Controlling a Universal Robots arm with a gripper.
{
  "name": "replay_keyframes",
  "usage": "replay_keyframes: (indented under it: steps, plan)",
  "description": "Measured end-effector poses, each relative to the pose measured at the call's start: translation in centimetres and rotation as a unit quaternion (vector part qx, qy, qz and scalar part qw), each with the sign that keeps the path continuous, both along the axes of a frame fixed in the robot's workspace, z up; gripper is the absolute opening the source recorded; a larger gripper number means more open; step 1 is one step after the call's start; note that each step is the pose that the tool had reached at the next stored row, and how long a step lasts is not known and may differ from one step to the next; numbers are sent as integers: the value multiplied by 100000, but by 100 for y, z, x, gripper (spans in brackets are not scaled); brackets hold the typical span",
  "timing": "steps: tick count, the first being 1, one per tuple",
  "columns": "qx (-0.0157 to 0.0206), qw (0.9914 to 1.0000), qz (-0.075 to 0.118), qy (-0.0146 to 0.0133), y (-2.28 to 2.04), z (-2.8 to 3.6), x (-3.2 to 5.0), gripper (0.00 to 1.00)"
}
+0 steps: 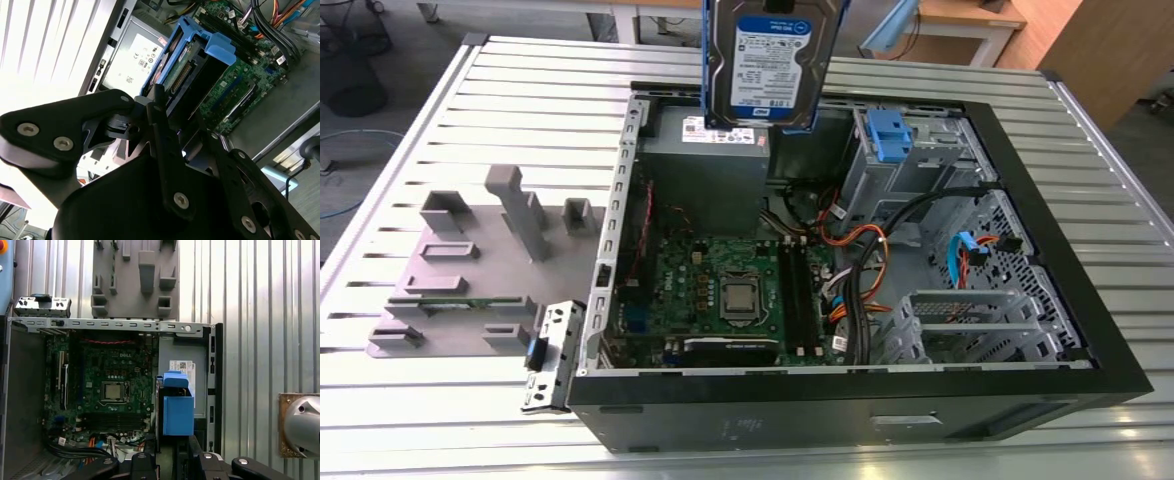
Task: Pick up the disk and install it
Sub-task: 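Pick up the disk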
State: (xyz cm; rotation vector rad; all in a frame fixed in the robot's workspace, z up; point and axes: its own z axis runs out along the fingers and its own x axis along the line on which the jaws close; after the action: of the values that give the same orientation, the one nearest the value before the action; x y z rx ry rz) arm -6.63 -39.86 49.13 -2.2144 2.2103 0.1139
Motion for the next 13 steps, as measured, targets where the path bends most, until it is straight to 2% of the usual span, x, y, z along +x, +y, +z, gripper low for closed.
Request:
replay_keyframes:
  steps: [13]
  plan:
    - [-177, 100000, 1, 5, -32, 0, 0, 35]
